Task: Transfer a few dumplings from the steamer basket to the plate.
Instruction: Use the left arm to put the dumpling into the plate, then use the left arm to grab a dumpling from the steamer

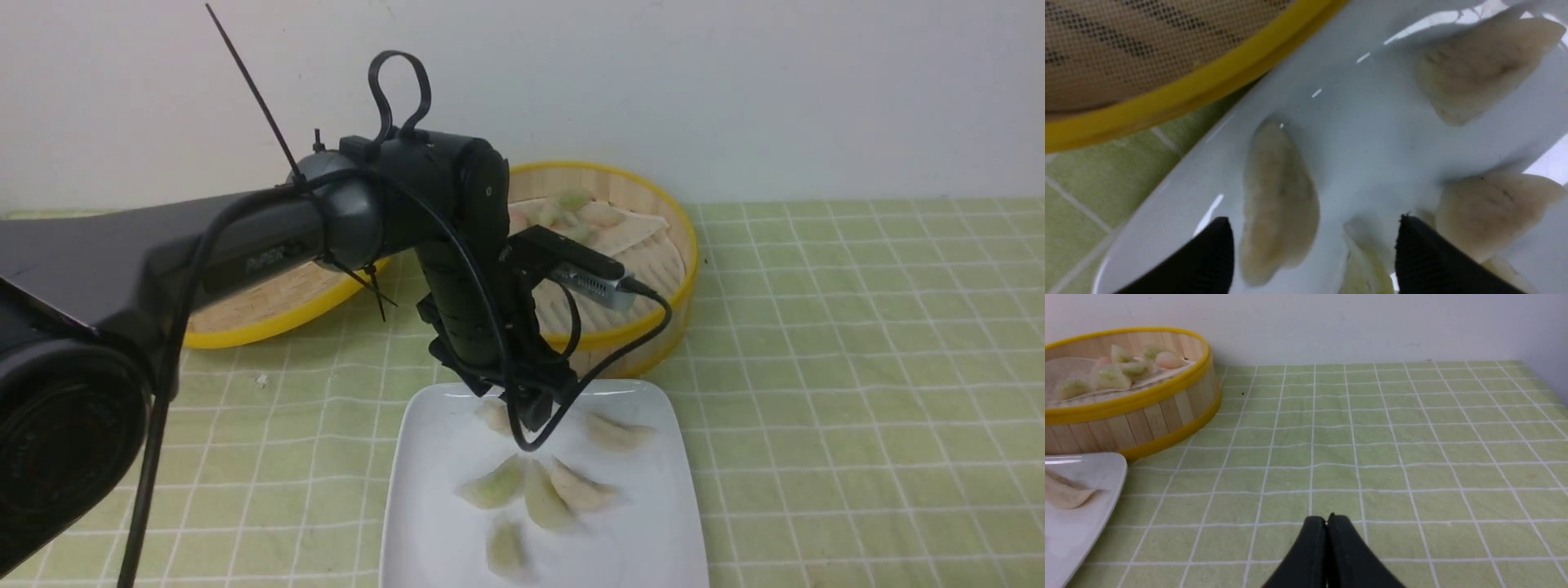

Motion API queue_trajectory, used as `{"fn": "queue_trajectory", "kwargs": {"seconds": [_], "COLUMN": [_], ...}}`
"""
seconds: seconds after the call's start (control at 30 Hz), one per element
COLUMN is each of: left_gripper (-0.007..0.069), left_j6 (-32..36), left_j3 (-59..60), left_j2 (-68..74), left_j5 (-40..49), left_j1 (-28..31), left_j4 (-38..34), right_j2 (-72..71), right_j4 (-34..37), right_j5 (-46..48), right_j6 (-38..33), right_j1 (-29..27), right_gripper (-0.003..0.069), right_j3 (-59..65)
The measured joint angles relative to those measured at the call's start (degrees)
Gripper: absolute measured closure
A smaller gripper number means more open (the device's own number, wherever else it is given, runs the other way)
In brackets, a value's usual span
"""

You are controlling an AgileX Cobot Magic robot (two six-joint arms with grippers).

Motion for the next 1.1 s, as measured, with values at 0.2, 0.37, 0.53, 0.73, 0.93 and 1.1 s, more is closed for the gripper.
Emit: {"fn": "queue_trajectory", "kwargs": {"seconds": [0.2,0.37,0.53,0.73,0.93,1.1], "left_gripper": [0.0102,0.0212,0.0231,0.0185,0.0181,0.0387], "left_j6": [-1.7,-6.7,-7.5,-4.5,-5.5,-7.4], "left_j3": [-8.3,-18.3,-24.0,-26.8,-27.3,-27.3], "left_j2": [0.1,2.1,7.6,16.7,20.0,20.2], "left_j5": [-1.0,-8.6,-9.7,-12.6,-16.5,-16.0], "left_j1": [0.1,2.5,4.9,5.1,5.1,5.0], "left_j4": [5.1,10.6,10.5,10.7,13.6,13.9], "right_j2": [0.0,0.0,0.0,0.0,0.0,0.0], "right_j4": [0.0,0.0,0.0,0.0,0.0,0.0], "right_j5": [0.0,0.0,0.0,0.0,0.0,0.0], "right_j6": [0.0,0.0,0.0,0.0,0.0,0.0], "right_j1": [0.0,0.0,0.0,0.0,0.0,0.0], "right_gripper": [0.0673,0.0673,0.0673,0.0673,0.0673,0.0673], "right_j3": [0.0,0.0,0.0,0.0,0.0,0.0]}}
